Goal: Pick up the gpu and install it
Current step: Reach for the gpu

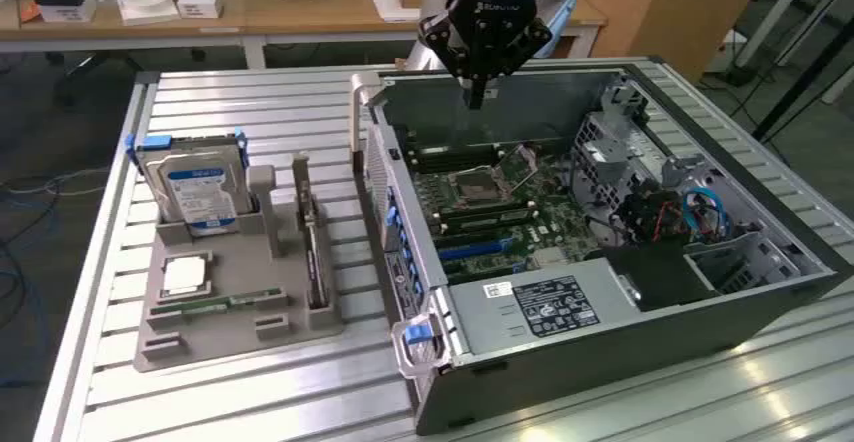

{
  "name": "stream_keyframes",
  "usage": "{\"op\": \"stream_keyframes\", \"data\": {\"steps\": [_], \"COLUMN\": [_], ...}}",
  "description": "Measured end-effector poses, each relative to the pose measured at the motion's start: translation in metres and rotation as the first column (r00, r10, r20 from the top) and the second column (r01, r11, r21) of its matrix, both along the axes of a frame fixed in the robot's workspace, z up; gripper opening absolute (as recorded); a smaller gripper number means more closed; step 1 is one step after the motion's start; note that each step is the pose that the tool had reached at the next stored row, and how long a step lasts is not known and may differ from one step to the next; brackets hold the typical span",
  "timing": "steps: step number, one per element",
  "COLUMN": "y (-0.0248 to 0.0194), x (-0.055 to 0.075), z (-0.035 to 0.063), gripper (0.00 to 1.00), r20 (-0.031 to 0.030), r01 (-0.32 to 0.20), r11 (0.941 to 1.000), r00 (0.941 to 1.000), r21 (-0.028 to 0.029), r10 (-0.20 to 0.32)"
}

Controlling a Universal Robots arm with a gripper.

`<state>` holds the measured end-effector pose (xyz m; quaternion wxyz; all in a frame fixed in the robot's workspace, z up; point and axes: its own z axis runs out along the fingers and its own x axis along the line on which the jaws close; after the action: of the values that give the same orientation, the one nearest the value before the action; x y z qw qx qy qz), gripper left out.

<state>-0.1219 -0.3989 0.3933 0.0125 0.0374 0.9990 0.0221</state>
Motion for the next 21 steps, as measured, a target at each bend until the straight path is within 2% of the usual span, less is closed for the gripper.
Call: {"op": "stream_keyframes", "data": {"steps": [21], "y": [0.0000], "x": [-0.0072], "z": [-0.0001], "gripper": [0.11], "r20": [0.0000], "r01": [0.000], "r11": [1.0000], "r00": [1.0000], "r21": [0.0000], "r10": [0.000]}}
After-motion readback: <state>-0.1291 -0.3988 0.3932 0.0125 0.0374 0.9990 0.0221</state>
